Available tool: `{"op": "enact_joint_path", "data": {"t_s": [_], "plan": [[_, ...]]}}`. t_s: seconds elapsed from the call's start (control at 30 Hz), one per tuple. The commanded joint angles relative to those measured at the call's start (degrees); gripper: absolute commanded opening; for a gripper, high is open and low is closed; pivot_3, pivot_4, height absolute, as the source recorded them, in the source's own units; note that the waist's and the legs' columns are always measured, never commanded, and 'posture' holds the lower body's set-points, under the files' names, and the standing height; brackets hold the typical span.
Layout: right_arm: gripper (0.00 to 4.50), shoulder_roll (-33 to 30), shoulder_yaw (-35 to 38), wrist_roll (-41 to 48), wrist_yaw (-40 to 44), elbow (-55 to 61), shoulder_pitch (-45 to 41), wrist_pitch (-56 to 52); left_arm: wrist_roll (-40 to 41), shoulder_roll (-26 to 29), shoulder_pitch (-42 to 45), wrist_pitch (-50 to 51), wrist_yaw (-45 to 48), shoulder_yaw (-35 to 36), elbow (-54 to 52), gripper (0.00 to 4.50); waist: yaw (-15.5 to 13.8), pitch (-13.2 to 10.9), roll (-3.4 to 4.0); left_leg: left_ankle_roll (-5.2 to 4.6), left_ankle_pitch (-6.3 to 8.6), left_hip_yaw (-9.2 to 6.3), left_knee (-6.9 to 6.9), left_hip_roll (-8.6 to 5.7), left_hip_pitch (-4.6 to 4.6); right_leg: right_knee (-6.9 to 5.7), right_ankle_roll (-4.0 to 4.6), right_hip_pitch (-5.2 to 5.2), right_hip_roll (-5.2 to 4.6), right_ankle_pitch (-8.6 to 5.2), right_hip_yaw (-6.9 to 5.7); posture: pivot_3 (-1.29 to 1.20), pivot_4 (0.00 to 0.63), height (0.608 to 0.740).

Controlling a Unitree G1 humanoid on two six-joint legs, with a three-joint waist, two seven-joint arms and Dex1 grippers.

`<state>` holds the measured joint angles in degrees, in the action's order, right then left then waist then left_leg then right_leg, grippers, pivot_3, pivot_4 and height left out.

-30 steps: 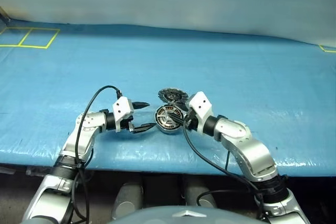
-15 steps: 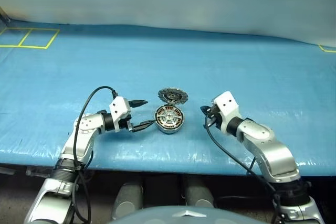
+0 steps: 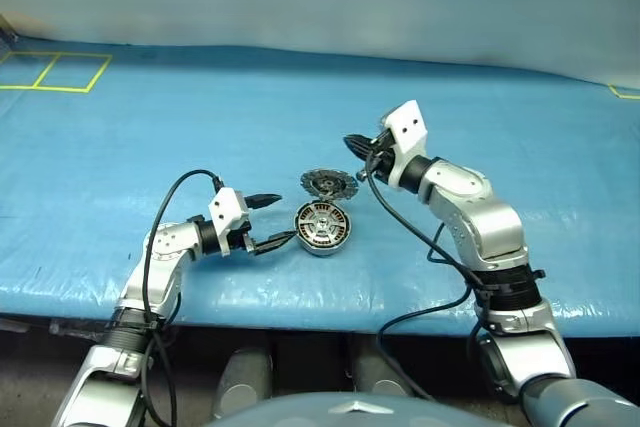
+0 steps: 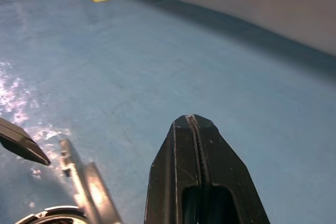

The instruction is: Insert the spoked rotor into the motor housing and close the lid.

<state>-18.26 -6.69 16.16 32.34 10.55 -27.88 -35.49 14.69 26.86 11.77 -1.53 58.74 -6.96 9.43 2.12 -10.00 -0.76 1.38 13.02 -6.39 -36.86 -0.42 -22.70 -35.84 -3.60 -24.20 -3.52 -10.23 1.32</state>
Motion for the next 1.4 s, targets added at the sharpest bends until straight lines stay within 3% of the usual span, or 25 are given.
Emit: {"op": "enact_joint_path", "data": {"t_s": [0.03, 0.33, 0.63, 1.4], "plan": [[0.01, -0.11, -2.07, 1.52, 0.73, 7.14, 3.25, -1.60, 0.90, 1.32, -0.37, 0.74, -0.07, 1.49, -3.65, 4.11, -0.17, 0.00, 0.00, 0.00, 0.00, -0.02, -0.02, 0.00, 0.00, -0.01, 0.00, 0.01, 0.00, 0.00, -0.01, 0.00, 0.150, 0.740], [0.01, 0.44, -4.82, 3.06, -0.79, 15.10, 11.82, -6.01, 1.69, 1.19, 0.17, 1.01, -0.72, 2.96, -4.08, 4.11, -0.02, 0.00, 0.00, 0.00, 0.00, -0.01, -0.09, 0.01, 0.02, -0.04, 0.00, 0.01, 0.00, -0.01, 0.00, 0.00, 0.150, 0.740], [0.01, 5.33, -4.67, 4.90, -5.40, 16.20, 17.91, -8.04, 2.41, 0.67, 0.34, 0.91, -1.69, 3.35, -4.00, 4.11, -0.01, 0.00, 0.00, 0.01, 0.00, 0.00, -0.08, 0.01, 0.01, -0.03, 0.00, 0.00, 0.00, -0.01, 0.00, 0.00, 0.150, 0.740], [0.01, 5.74, -4.98, 3.98, -7.61, 12.00, 23.94, -6.25, 0.97, 0.38, 1.75, 0.72, -1.43, 1.56, -3.41, 4.11, -0.02, 0.01, -0.01, 0.01, 0.00, 0.02, -0.09, 0.01, 0.01, -0.03, 0.00, -0.01, 0.00, -0.01, 0.01, 0.00, 0.150, 0.740]]}}
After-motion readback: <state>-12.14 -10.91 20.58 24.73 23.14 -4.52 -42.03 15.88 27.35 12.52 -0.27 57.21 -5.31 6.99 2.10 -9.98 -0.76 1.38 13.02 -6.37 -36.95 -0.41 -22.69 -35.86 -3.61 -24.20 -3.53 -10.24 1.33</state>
